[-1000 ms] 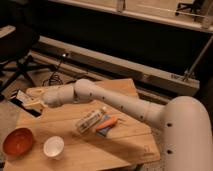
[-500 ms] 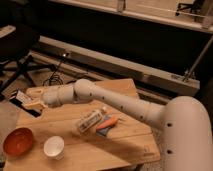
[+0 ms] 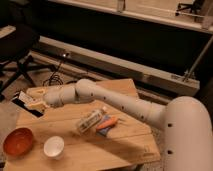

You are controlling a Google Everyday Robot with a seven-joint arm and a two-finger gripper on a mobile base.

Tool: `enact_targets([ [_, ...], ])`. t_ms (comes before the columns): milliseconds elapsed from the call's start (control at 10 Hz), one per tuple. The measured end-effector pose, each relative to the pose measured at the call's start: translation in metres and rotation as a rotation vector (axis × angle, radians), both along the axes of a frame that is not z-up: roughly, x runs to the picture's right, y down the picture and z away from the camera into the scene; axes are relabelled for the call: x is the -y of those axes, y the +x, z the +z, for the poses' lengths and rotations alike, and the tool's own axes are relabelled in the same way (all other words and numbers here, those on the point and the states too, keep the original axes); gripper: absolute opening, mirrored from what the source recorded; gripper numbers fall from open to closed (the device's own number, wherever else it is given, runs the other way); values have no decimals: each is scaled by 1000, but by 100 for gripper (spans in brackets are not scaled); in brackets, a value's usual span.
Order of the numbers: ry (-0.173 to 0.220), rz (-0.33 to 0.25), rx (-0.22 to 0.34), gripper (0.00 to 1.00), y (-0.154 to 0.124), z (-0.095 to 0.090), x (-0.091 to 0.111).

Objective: Place the eraser in the ceramic cup

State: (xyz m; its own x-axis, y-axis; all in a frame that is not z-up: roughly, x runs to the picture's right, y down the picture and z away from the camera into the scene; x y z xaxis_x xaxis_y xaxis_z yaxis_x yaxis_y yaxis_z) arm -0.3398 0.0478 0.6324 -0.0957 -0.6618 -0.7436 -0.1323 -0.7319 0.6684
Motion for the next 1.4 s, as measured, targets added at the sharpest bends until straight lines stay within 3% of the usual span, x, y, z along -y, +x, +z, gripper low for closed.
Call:
enact_targets([
  [1200,-1,-3,1,0,2,-1,-1],
  [1400,-10,-55,-36,0,22,-7,-7],
])
